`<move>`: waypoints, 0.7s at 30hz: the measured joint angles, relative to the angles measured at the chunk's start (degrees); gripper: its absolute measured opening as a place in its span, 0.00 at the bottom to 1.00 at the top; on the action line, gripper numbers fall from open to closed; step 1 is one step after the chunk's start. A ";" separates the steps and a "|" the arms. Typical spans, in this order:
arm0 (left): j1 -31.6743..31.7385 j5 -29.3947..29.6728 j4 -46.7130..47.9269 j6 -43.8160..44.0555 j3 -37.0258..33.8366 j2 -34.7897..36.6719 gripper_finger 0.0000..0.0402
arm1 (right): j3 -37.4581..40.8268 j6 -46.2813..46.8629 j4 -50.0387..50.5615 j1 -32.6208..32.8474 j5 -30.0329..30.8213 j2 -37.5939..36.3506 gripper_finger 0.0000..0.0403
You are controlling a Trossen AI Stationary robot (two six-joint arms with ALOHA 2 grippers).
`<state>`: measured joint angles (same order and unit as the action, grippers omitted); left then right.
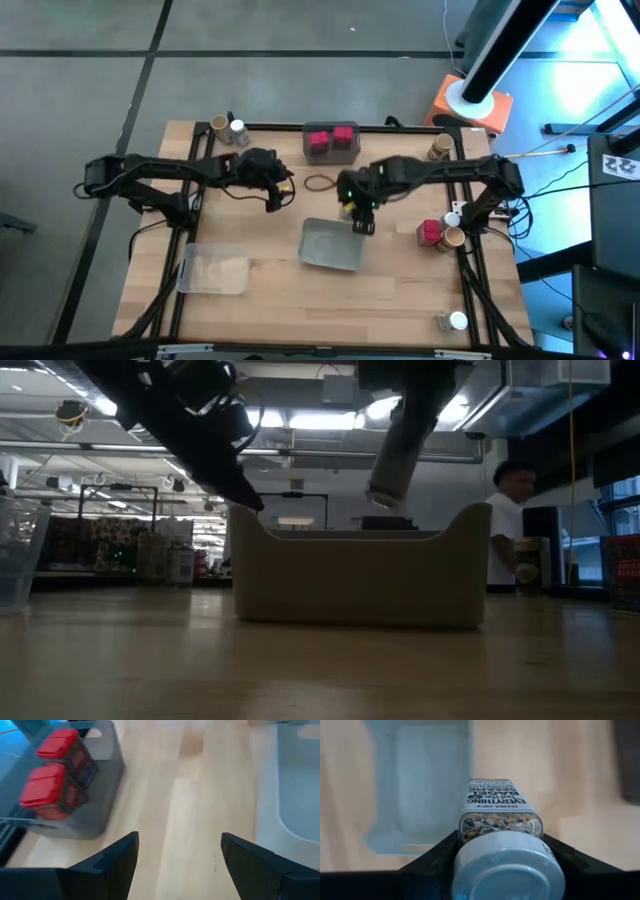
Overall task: Sort spices by type
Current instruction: Put the top right white seasoning bottle into the gray bin
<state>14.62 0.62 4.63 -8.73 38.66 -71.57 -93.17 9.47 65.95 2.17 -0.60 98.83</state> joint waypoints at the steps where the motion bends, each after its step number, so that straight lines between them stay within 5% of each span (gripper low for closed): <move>1: -0.47 0.00 -0.92 0.08 -0.63 0.00 0.66 | 0.00 1.25 -0.65 1.04 -0.50 0.00 0.51; 21: -8.05 0.05 -2.36 5.31 -4.58 0.09 0.66 | 3.05 12.82 -7.34 9.87 1.49 2.17 0.51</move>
<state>6.57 0.68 2.26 -3.42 34.09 -71.48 -90.12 22.29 58.60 12.04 0.88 101.00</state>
